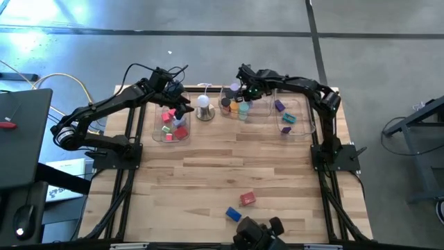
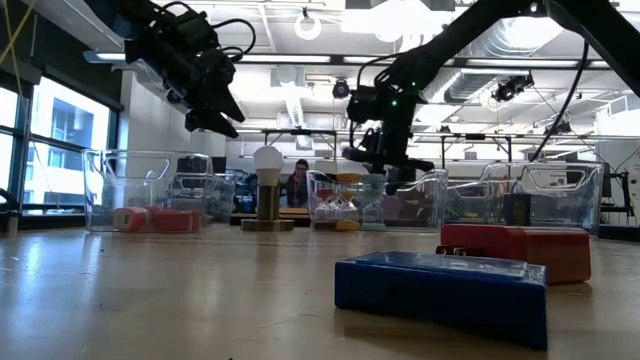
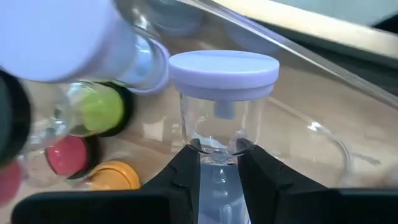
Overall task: Pick & Place Office items
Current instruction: Put the purple hourglass into the middle transparent bin
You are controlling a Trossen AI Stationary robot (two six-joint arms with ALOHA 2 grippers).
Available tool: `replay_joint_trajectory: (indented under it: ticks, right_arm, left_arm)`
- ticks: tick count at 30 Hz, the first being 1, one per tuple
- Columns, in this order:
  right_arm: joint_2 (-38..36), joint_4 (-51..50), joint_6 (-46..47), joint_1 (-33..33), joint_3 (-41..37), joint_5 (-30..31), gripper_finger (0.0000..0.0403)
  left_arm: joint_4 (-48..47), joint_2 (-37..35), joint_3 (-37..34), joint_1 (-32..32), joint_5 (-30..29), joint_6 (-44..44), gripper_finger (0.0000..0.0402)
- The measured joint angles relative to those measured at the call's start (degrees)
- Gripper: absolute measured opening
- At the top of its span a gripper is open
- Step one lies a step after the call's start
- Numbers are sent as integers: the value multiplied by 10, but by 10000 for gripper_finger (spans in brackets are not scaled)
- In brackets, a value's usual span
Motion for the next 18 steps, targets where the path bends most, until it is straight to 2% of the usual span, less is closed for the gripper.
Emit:
replay_joint_trajectory:
  ticks: [18]
  right_arm:
    - [-2, 120, -80, 13, 1, 56, 76]
  left_arm:
    - [10, 0, 0, 0, 13, -51, 247]
